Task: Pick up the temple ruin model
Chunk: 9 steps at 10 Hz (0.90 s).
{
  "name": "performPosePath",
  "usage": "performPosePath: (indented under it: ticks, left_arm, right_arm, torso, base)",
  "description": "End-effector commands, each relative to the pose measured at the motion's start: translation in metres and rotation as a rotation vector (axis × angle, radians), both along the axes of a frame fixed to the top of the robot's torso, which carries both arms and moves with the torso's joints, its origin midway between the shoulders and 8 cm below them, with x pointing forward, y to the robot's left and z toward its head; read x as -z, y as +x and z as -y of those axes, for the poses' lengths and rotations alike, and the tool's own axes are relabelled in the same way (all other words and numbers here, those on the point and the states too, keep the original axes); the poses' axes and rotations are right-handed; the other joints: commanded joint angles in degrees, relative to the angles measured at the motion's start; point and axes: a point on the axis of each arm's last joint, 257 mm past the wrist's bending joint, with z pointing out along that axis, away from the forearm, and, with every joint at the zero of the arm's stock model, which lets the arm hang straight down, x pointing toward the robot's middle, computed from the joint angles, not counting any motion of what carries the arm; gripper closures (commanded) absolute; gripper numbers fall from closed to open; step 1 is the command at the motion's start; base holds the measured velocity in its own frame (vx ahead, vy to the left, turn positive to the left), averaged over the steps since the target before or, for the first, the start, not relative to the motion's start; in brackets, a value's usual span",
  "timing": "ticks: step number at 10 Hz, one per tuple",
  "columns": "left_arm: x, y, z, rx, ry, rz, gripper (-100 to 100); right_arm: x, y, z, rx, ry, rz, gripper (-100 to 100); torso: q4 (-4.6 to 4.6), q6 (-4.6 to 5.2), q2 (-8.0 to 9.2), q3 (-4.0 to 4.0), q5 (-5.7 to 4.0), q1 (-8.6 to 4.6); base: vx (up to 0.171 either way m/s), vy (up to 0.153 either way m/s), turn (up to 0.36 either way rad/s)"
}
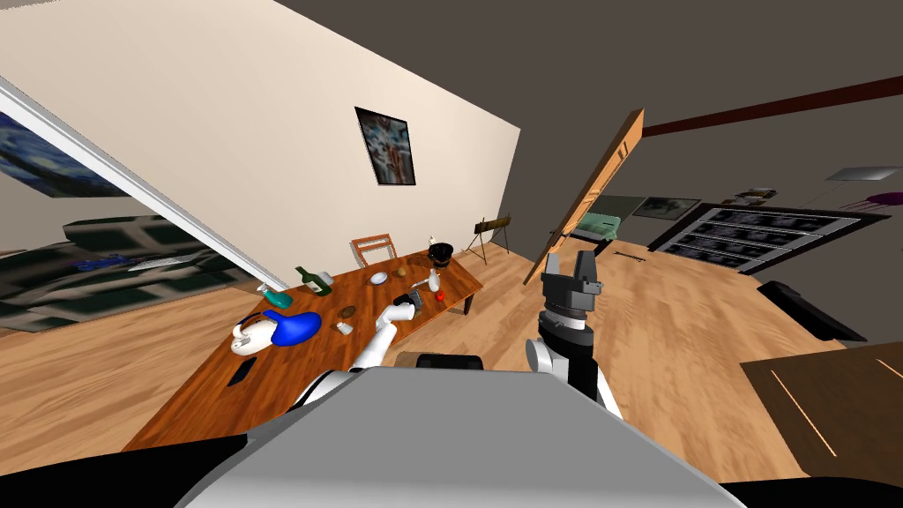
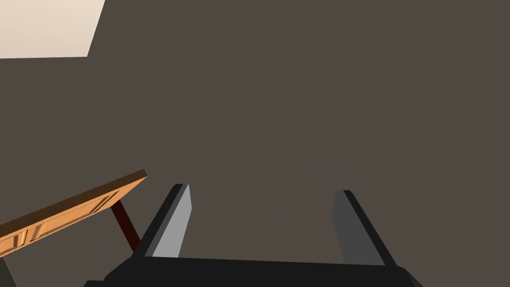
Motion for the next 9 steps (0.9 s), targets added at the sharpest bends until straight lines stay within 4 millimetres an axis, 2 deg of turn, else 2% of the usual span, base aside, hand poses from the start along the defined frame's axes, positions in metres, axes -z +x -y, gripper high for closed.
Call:
performPosePath:
  ticks: [1,3,4,6,7,8,9]
  left_arm:
    - [0.017,-0.011,0.001,-0.010,-0.017,-0.065,-100]
    - [0.034,-0.023,0.001,-0.021,-0.033,-0.129,-100]
    - [0.034,-0.023,0.001,-0.021,-0.033,-0.129,-100]
    - [0.048,-0.035,0.000,-0.031,-0.045,-0.181,-100]
    - [0.064,-0.051,-0.001,-0.041,-0.054,-0.232,-100]
    - [0.054,-0.042,0.002,-0.035,-0.048,-0.200,-100]
    - [0.055,-0.044,0.002,-0.037,-0.049,-0.208,0]
  right_arm:
    - [0.000,0.000,0.000,0.000,0.000,0.000,0]
    - [0.000,0.000,0.000,0.000,0.000,0.000,0]
    - [0.000,0.000,0.000,0.000,0.000,0.000,0]
    - [0.000,0.000,0.000,0.000,0.000,0.000,0]
    - [0.000,0.000,0.000,0.000,0.000,0.000,0]
    - [0.000,0.000,0.000,0.000,0.000,0.000,0]
    - [0.000,0.000,0.000,0.000,0.000,0.000,0]
  torso:
    - [0.00,0.00,0.00,0.00,0.00,0.00]
    - [0.01,-0.01,0.04,0.02,0.01,0.07]
    - [0.01,-0.01,0.06,0.04,0.02,0.11]
    - [0.02,-0.01,0.07,0.04,0.01,0.06]
    - [0.02,-0.01,0.07,0.04,0.02,0.11]
    - [0.01,-0.02,0.07,0.04,0.04,0.16]
    - [0.02,-0.01,0.10,0.06,0.01,0.04]
  base:
    - [0.035,0.043,-0.032]
    - [0.021,0.052,-0.033]
    - [0.016,0.047,-0.006]
    - [0.020,0.051,-0.019]
    - [0.023,0.074,-0.030]
    - [0.010,0.034,-0.008]
    - [0.002,0.006,0.001]
